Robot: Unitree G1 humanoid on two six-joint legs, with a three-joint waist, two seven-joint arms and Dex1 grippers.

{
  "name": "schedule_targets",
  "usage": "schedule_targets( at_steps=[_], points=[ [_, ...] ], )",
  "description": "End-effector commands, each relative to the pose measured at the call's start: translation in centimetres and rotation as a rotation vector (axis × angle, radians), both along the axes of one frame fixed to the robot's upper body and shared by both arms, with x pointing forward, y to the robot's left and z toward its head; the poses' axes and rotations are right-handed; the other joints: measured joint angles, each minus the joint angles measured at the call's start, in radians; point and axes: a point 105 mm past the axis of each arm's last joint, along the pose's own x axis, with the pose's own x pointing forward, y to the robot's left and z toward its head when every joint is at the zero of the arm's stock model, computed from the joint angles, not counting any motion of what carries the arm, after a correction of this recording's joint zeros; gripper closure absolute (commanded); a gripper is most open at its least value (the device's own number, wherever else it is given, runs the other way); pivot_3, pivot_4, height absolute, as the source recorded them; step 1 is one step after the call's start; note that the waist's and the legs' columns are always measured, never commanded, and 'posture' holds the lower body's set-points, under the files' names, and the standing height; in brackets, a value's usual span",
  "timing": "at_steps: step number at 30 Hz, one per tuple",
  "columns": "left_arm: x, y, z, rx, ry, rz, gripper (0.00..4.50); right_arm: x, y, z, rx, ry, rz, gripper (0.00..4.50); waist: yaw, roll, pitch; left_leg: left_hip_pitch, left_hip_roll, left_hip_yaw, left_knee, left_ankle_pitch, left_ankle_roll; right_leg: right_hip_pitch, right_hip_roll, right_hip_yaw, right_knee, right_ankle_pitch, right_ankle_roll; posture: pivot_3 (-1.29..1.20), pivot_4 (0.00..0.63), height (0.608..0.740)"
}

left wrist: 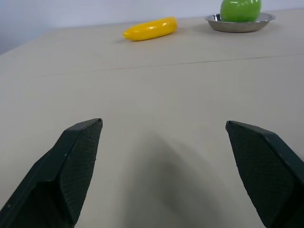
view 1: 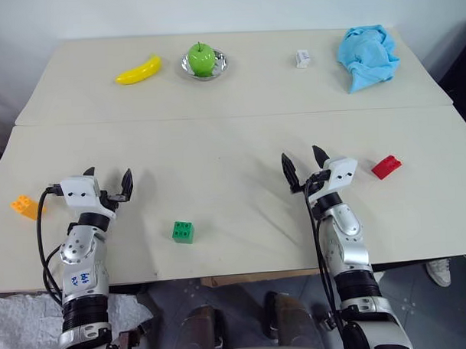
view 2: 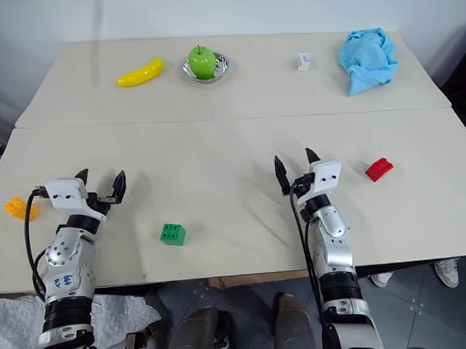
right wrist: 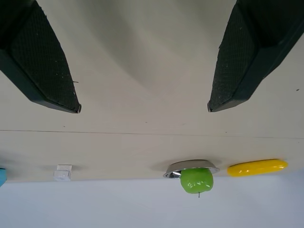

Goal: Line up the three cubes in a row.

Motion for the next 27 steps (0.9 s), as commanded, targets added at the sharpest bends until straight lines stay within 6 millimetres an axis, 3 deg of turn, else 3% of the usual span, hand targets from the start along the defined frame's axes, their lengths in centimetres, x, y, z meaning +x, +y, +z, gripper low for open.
schedule_targets(
  at_steps=[1, 6, 11, 13, 15, 18, 23, 27],
  points=[
    [-0.1, -0.2, 0.4, 0.0, -0.028, 0.009, 0.11, -0.1, 0.0, 1.5, 0.015, -0.063, 0.005, 0.0, 0.0, 0.0, 0.0, 0.0, 0.0, 0.0, 0.0, 0.0, 0.0, 0.0, 0.0, 0.0, 0.0, 0.0, 0.0, 0.0, 0.15, 0.74],
    [-0.6, -0.6, 1.3, -0.051, -0.079, -0.052, 0.11, -0.6, 0.3, 2.3, 0.025, -0.091, 0.038, 0.0, -0.001, 0.0, 0.0, 0.0, 0.0, 0.0, 0.0, 0.0, 0.0, 0.0, 0.0, 0.0, 0.0, 0.0, 0.0, 0.0, 0.15, 0.74],
    [-1.3, -2.4, 3.6, -0.004, -0.112, -0.241, 0.11, -3.7, 0.6, 4.7, -0.021, -0.173, 0.193, 0.0, 0.002, 0.0, 0.0, -0.001, 0.0, -0.001, 0.0, 0.0, 0.0, -0.001, 0.0, -0.001, -0.001, 0.0, 0.0, 0.0, 0.15, 0.74],
    [-2.2, -4.5, 4.8, 0.074, -0.115, -0.439, 0.11, -6.0, -0.8, 5.8, -0.061, -0.176, 0.232, 0.0, 0.005, 0.0, 0.0, -0.002, 0.0, -0.002, 0.0, 0.0, 0.0, 0.0, 0.0, -0.002, -0.002, 0.0, 0.0, 0.0, 0.15, 0.74],
    [-2.8, -5.3, 5.1, 0.119, -0.09, -0.539, 0.11, -7.4, -1.5, 6.2, -0.094, -0.163, 0.243, 0.0, 0.009, 0.0, 0.0, -0.002, -0.001, -0.003, 0.0, 0.0, 0.0, 0.0, -0.001, -0.002, -0.002, 0.0, 0.0, 0.0, 0.15, 0.74],
    [-4.0, -6.7, 6.7, 0.179, -0.101, -0.72, 0.11, -9.5, -4.3, 6.3, -0.121, -0.112, 0.187, 0.0, 0.01, 0.001, 0.0, -0.001, 0.0, -0.002, -0.001, 0.0, 0.0, 0.001, -0.001, -0.002, -0.004, 0.0, 0.0, 0.0, 0.15, 0.74],
    [-5.5, -9.1, 7.2, 0.259, -0.001, -1.001, 0.11, -12.5, -10.6, 4.2, -0.134, 0.029, -0.01, 0.0, 0.025, 0.001, 0.001, -0.001, 0.0, -0.001, -0.001, -0.001, 0.0, 0.001, 0.001, -0.001, -0.004, 0.0, 0.0, 0.0, 0.15, 0.74],
    [-6.3, -10.2, 6.9, 0.275, 0.039, -1.107, 0.11, -13.6, -13.1, 2.1, -0.134, 0.13, -0.083, 0.0, 0.024, 0.001, 0.001, 0.0, 0.0, 0.001, -0.001, -0.001, 0.0, 0.001, 0.001, 0.001, -0.004, 0.0, 0.0, 0.0, 0.15, 0.74]
  ],
)
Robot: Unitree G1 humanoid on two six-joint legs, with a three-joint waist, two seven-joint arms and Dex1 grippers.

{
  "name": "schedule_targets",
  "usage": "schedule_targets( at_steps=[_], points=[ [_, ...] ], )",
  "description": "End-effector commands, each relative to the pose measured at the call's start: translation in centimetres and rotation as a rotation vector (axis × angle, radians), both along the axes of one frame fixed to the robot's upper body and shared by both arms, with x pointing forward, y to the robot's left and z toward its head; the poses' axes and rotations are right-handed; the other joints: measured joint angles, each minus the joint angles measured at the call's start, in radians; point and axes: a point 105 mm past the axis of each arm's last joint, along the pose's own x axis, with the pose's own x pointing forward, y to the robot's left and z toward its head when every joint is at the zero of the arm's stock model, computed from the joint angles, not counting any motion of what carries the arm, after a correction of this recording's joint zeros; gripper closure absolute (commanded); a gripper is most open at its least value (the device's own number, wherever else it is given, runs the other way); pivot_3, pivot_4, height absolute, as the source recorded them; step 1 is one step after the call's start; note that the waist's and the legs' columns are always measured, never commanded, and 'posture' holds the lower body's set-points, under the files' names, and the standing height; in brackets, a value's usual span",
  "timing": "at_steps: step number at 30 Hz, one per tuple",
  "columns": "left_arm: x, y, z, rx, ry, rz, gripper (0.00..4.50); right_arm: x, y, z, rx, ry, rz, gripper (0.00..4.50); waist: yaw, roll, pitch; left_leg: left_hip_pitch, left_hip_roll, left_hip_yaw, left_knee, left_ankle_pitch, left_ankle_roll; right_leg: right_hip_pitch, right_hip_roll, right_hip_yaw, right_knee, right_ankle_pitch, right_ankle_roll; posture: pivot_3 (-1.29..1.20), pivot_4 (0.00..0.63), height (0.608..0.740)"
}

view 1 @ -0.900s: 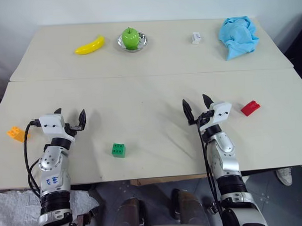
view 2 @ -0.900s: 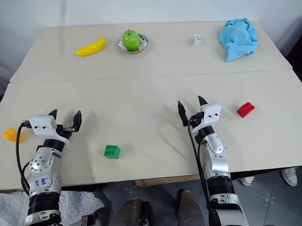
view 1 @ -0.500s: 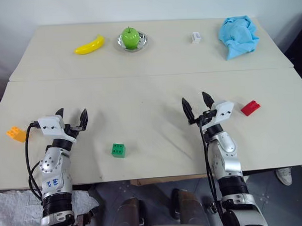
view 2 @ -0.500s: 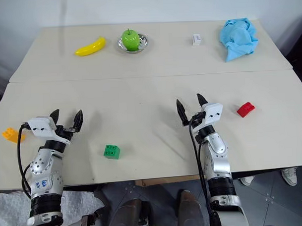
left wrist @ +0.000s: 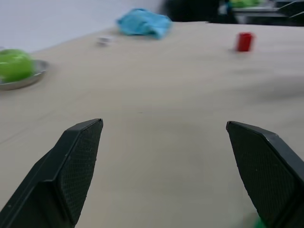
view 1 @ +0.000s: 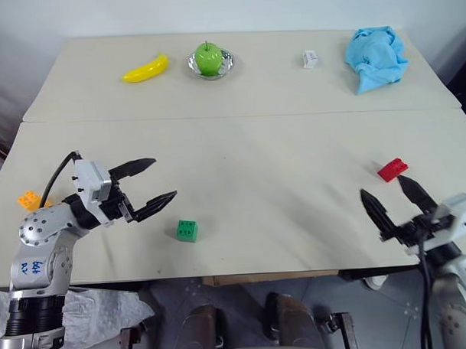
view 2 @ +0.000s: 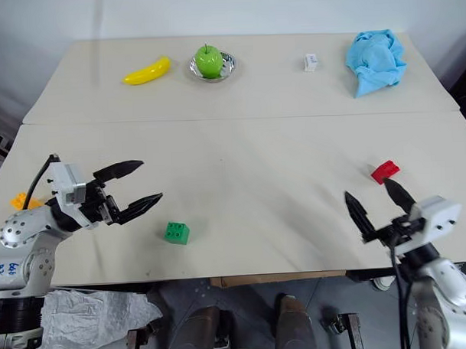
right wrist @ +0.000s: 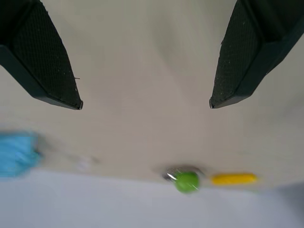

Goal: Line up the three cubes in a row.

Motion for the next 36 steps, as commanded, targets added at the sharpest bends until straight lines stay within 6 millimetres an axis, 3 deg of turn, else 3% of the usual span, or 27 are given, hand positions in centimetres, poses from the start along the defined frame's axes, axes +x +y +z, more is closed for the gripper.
schedule_targets(
  at_steps=[1, 3, 7, 20, 27, 34, 36],
  points=[
    [-1.1, -1.2, 0.3, 0.033, 0.002, -0.111, 0.11, -0.6, -1.7, 0.0, -0.005, 0.011, -0.052, 0.0, -0.001, 0.0, 0.0, 0.0, 0.0, 0.0, 0.0, 0.0, 0.0, 0.0, 0.0, 0.0, 0.0, 0.0, 0.0, 0.0, 0.15, 0.74],
    [-1.4, -1.5, -0.2, 0.063, 0.022, -0.143, 0.11, -0.4, -2.3, 0.0, -0.004, 0.019, -0.076, 0.0, -0.004, 0.001, 0.0, 0.001, 0.001, 0.002, 0.0, 0.0, 0.0, -0.001, 0.001, 0.002, 0.0, 0.0, 0.0, 0.0, 0.15, 0.74],
    [-1.9, -2.0, -0.8, 0.06, 0.074, -0.168, 0.11, 2.0, -3.8, 0.9, -0.033, 0.054, -0.12, 0.0, -0.008, 0.002, 0.001, 0.001, 0.001, 0.003, 0.0, 0.0, 0.0, -0.001, 0.001, 0.004, 0.001, 0.0, 0.0, 0.0, 0.15, 0.74],
    [-2.1, -2.8, -1.0, 0.065, 0.013, -0.109, 0.11, 7.0, -9.4, 1.2, -0.248, 0.281, -0.007, 0.0, -0.001, 0.002, 0.001, -0.001, 0.0, 0.002, 0.0, 0.001, 0.003, 0.0, 0.0, 0.002, -0.003, 0.001, 0.002, 0.0, 0.15, 0.74],
    [-2.3, -2.8, -0.9, 0.068, 0.01, -0.102, 0.11, 8.9, -8.5, 0.0, -0.209, 0.401, 0.156, 0.0, -0.001, 0.002, 0.001, -0.001, 0.0, 0.002, 0.001, 0.001, 0.003, 0.0, 0.0, 0.002, -0.002, 0.002, 0.003, 0.0, 0.15, 0.74],
    [-2.6, -2.9, -0.7, 0.071, 0.009, -0.106, 0.11, 10.8, -8.2, -0.9, -0.245, 0.429, 0.165, 0.0, -0.001, 0.003, 0.001, -0.002, 0.0, 0.002, 0.002, 0.001, 0.003, 0.0, -0.001, 0.001, -0.003, 0.002, 0.004, 0.0, 0.15, 0.74],
    [-2.7, -2.9, -0.7, 0.072, 0.009, -0.106, 0.0, 10.9, -7.9, -0.9, -0.246, 0.427, 0.184, 0.4, -0.002, 0.003, 0.001, -0.002, 0.0, 0.002, 0.001, 0.001, 0.003, 0.0, 0.0, 0.001, -0.003, 0.002, 0.004, 0.0, 0.15, 0.74]
  ],
)
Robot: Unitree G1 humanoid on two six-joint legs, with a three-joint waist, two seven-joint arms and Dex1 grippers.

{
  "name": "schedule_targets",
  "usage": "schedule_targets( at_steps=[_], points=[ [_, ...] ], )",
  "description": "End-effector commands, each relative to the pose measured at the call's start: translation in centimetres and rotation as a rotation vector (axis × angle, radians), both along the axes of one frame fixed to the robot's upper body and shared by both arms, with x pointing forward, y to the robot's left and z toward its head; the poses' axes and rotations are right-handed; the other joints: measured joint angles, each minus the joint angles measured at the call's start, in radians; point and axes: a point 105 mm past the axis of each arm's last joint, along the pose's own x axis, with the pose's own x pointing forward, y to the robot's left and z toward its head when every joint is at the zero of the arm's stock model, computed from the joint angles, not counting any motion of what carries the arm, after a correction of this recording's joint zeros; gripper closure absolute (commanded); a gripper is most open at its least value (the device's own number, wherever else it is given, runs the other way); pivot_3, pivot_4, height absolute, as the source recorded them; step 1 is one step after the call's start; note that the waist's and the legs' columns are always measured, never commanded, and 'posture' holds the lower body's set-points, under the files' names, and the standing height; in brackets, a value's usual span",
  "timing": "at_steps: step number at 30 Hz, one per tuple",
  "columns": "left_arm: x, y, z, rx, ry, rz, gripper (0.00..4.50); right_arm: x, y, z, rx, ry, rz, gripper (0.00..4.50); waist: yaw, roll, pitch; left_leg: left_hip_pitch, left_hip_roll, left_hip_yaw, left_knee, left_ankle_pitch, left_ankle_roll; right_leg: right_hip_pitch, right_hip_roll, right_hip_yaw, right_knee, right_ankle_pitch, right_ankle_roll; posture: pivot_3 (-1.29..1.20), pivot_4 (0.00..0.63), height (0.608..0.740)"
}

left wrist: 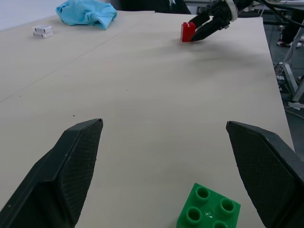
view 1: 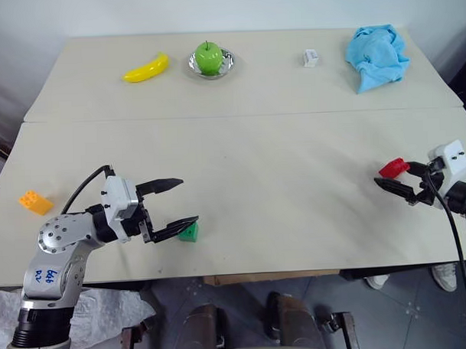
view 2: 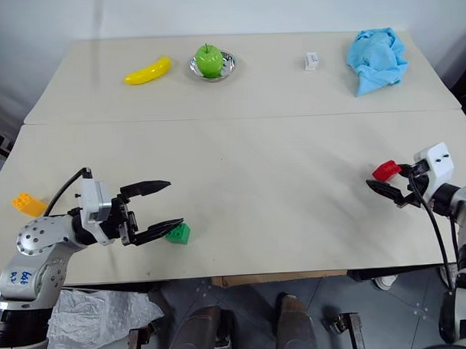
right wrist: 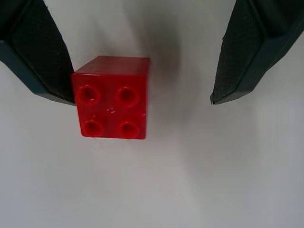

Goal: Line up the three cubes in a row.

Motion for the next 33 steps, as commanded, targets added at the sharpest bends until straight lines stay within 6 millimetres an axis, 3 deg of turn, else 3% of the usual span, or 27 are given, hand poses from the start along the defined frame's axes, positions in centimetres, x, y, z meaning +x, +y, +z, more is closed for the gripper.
schedule_targets(
  at_steps=[1, 6, 8, 9, 13, 16, 18, 23, 33],
  points=[
    [-0.7, -0.1, 0.9, 0.006, -0.04, -0.015, 0.0, 0.1, 0.4, 0.3, 0.001, -0.016, 0.047, 0.63, 0.0, 0.0, 0.0, 0.0, 0.0, 0.0, 0.0, 0.0, 0.0, 0.0, 0.0, 0.0, 0.0, 0.0, 0.0, 0.0, 0.15, 0.74],
    [-1.0, -0.1, 0.7, -0.002, -0.033, -0.01, 0.0, 0.3, 1.8, 1.0, -0.013, -0.048, 0.149, 2.36, -0.001, 0.0, 0.0, -0.001, 0.0, 0.0, 0.0, 0.0, 0.0, 0.0, 0.0, 0.0, -0.002, 0.0, 0.001, 0.0, 0.15, 0.74],
    [-0.9, 0.2, 0.5, -0.015, -0.024, 0.001, 0.0, 0.1, 4.4, 1.9, -0.033, -0.072, 0.321, 3.01, -0.002, 0.0, 0.0, -0.001, 0.0, 0.0, 0.0, 0.0, 0.0, 0.0, 0.0, 0.0, -0.002, 0.001, 0.001, 0.0, 0.15, 0.74],
    [-0.9, 0.3, 0.5, -0.021, -0.019, 0.006, 0.0, 0.0, 5.3, 2.3, -0.034, -0.077, 0.378, 2.99, -0.002, 0.0, 0.0, 0.0, 0.0, 0.0, 0.0, 0.0, 0.0, 0.0, 0.0, 0.0, -0.002, 0.001, 0.001, 0.0, 0.15, 0.74],
    [-0.1, 1.9, 0.2, -0.094, -0.011, 0.087, 0.0, -0.8, 13.3, 4.7, -0.06, -0.087, 0.762, 2.99, -0.013, 0.002, 0.0, 0.0, 0.001, 0.0, 0.0, 0.0, 0.0, 0.0, 0.001, 0.0, -0.002, 0.001, 0.001, 0.0, 0.15, 0.74],
    [-0.4, 2.2, -1.0, -0.056, 0.012, 0.057, 0.0, -0.3, 17.8, 5.9, -0.032, -0.073, 0.888, 2.99, -0.02, 0.002, 0.0, 0.0, 0.002, -0.001, 0.0, 0.0, -0.002, 0.0, 0.002, -0.001, -0.001, 0.001, 0.001, 0.0, 0.15, 0.74],
    [-0.4, 2.5, -1.5, -0.041, 0.016, 0.045, 0.0, 0.4, 20.1, 5.5, -0.069, -0.034, 0.948, 2.99, -0.023, 0.002, 0.0, 0.0, 0.002, -0.001, 0.0, 0.0, -0.002, 0.0, 0.001, -0.001, -0.001, 0.001, 0.001, 0.0, 0.15, 0.74],
    [-0.2, 2.5, -1.7, -0.006, 0.006, -0.003, 0.0, 2.5, 22.3, 4.4, -0.191, -0.029, 1.009, 2.99, -0.019, 0.001, 0.0, -0.002, -0.001, -0.004, 0.0, 0.0, -0.001, 0.0, -0.001, -0.003, -0.001, 0.001, 0.001, 0.0, 0.15, 0.74],
    [-0.5, 2.2, -1.6, -0.005, -0.03, 0.011, 0.0, 3.5, 21.8, 2.0, -0.267, 0.03, 1.06, 2.99, -0.036, 0.002, 0.0, -0.003, -0.001, -0.005, -0.003, 0.0, -0.001, 0.0, 0.0, -0.006, -0.004, 0.0, 0.0, 0.0, 0.15, 0.74]
  ],
)
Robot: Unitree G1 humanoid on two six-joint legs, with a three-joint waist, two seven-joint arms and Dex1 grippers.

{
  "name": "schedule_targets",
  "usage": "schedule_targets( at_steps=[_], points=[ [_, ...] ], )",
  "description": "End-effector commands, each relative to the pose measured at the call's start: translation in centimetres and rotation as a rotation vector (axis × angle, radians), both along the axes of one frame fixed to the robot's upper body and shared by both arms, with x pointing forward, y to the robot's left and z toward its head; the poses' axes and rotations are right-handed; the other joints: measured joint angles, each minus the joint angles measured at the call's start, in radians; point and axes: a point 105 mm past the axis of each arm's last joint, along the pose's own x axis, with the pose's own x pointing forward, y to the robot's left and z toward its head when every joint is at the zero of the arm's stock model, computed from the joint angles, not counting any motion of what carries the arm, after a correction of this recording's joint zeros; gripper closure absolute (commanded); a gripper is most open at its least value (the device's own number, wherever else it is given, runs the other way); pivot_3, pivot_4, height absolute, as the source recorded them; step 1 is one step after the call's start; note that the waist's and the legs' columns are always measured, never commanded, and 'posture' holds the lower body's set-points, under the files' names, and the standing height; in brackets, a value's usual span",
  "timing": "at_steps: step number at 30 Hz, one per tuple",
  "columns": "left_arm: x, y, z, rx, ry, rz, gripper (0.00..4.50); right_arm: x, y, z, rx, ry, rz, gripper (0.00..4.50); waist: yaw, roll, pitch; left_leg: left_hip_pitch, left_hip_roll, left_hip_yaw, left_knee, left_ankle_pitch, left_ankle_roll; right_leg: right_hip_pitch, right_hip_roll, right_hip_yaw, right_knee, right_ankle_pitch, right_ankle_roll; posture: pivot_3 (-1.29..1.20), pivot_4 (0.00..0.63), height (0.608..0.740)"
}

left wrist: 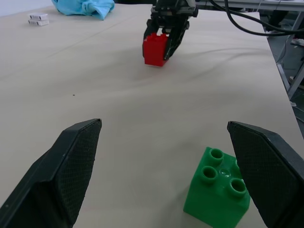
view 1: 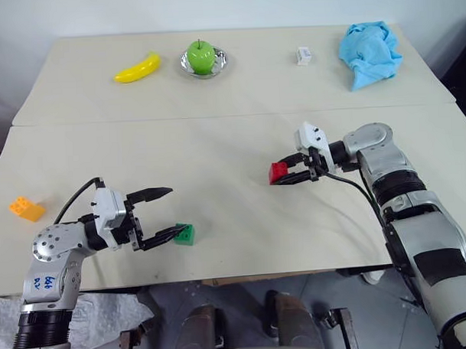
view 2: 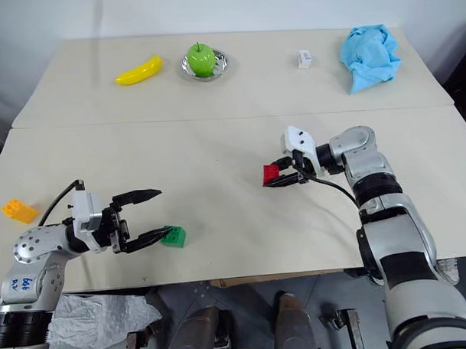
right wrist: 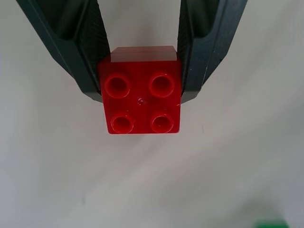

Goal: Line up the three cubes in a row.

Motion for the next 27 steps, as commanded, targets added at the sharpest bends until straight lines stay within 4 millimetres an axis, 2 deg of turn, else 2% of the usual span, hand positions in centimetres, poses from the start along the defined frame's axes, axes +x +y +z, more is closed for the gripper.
schedule_targets(
  at_steps=[1, 2, 8, 11, 16, 19, 22, 24, 27],
  points=[
    [-0.4, -0.2, 0.8, -0.001, -0.048, 0.004, 0.0, -0.2, 0.2, 0.3, -0.004, -0.02, 0.05, 2.99, -0.004, 0.0, 0.0, 0.0, 0.0, 0.0, 0.0, 0.0, 0.0, 0.0, 0.0, 0.0, 0.0, 0.0, 0.0, 0.0, 0.15, 0.74],
    [-0.5, -0.2, 0.8, -0.004, -0.048, 0.006, 0.0, -0.2, 0.1, 0.2, -0.009, -0.02, 0.055, 2.99, -0.006, 0.0, 0.0, 0.0, 0.0, 0.0, 0.0, 0.0, 0.0, 0.0, 0.0, 0.0, 0.0, 0.0, 0.0, 0.0, 0.15, 0.74],
    [-0.4, 0.1, 1.0, -0.011, -0.053, 0.037, 0.0, -0.2, -0.4, 0.2, -0.011, -0.068, 0.064, 0.99, -0.004, 0.0, 0.0, 0.0, 0.0, -0.001, 0.002, 0.0, 0.0, 0.001, 0.0, 0.0, 0.001, 0.0, 0.0, 0.0, 0.15, 0.74],
    [0.0, 0.8, 1.4, -0.026, -0.075, 0.088, 0.0, -0.3, -0.6, 1.5, 0.051, -0.092, 0.076, 0.01, -0.005, 0.0, 0.0, 0.0, 0.0, -0.001, 0.002, 0.0, 0.0, 0.001, 0.0, 0.0, 0.001, 0.0, 0.0, 0.0, 0.15, 0.74],
    [-0.7, 4.4, 1.1, -0.019, -0.06, 0.228, 0.0, -1.0, -2.2, 3.9, 0.162, -0.193, 0.072, 0.01, -0.007, 0.0, 0.0, 0.001, 0.001, -0.001, 0.002, 0.0, 0.0, 0.001, 0.0, 0.0, 0.001, 0.0, 0.0, 0.0, 0.15, 0.74],
    [-2.1, 7.3, 0.2, 0.008, -0.02, 0.318, 0.0, -2.3, -3.3, 4.8, 0.22, -0.231, 0.079, 0.01, -0.004, 0.0, 0.0, 0.0, 0.001, -0.003, 0.001, 0.0, 0.0, 0.001, -0.001, -0.001, 0.0, 0.0, 0.0, 0.0, 0.15, 0.74],
    [-4.1, 10.3, -0.6, 0.027, 0.023, 0.43, 0.0, -4.7, -3.4, 6.2, 0.387, -0.307, 0.127, 0.01, 0.001, 0.0, 0.0, 0.0, 0.001, -0.002, 0.001, 0.0, 0.0, 0.002, -0.001, -0.002, -0.001, 0.0, 0.0, 0.0, 0.15, 0.74],
    [-5.2, 11.6, -1.0, 0.031, 0.047, 0.49, 0.0, -6.2, -3.4, 5.7, 0.409, -0.314, 0.144, 0.01, 0.008, 0.0, 0.0, 0.0, 0.001, -0.002, 0.001, -0.001, -0.001, 0.002, -0.001, -0.002, -0.001, 0.0, 0.0, 0.0, 0.15, 0.74],
    [-7.4, 13.8, -2.5, 0.032, 0.114, 0.591, 0.0, -8.4, -3.3, 4.0, 0.442, -0.201, 0.135, 0.01, 0.012, 0.0, 0.0, 0.001, 0.002, -0.001, 0.002, -0.001, -0.002, 0.002, -0.001, -0.002, -0.001, 0.0, 0.0, 0.0, 0.15, 0.74]
  ],
)
